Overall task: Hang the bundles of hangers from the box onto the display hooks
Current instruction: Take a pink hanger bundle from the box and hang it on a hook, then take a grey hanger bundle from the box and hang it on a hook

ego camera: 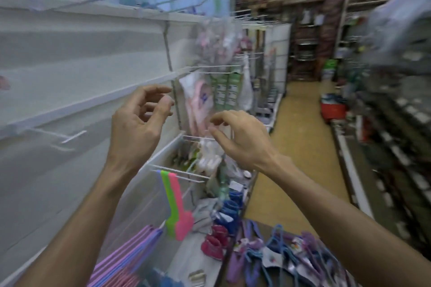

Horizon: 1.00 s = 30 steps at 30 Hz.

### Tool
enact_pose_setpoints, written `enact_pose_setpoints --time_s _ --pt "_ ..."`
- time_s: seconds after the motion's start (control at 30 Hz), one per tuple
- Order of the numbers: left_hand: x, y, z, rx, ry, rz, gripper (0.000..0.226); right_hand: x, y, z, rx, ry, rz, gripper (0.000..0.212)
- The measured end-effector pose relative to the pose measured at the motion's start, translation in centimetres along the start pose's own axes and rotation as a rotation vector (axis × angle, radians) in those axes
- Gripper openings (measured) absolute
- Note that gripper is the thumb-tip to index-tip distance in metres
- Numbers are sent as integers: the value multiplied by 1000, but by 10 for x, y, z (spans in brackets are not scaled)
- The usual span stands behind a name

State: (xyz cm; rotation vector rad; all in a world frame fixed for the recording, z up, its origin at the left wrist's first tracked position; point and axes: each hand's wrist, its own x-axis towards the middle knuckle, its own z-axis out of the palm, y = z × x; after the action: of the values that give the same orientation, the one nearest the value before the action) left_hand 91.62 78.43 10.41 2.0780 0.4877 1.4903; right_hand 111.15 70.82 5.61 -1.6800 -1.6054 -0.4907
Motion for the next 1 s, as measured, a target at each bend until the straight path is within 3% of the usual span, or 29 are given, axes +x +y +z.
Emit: enact_pose_setpoints --time_s 0.47,0.73,1.0 --pt "-29 -44 283 -249 -367 -119 9 -153 226 -77 -261 -12 469 23" --pt "-108 -134 453 -267 -535 -254 16 -266 372 -19 -338 -152 697 26" --pt "-208 -260 563 -240 -663 -302 21 -380 497 96 -379 -204 812 26"
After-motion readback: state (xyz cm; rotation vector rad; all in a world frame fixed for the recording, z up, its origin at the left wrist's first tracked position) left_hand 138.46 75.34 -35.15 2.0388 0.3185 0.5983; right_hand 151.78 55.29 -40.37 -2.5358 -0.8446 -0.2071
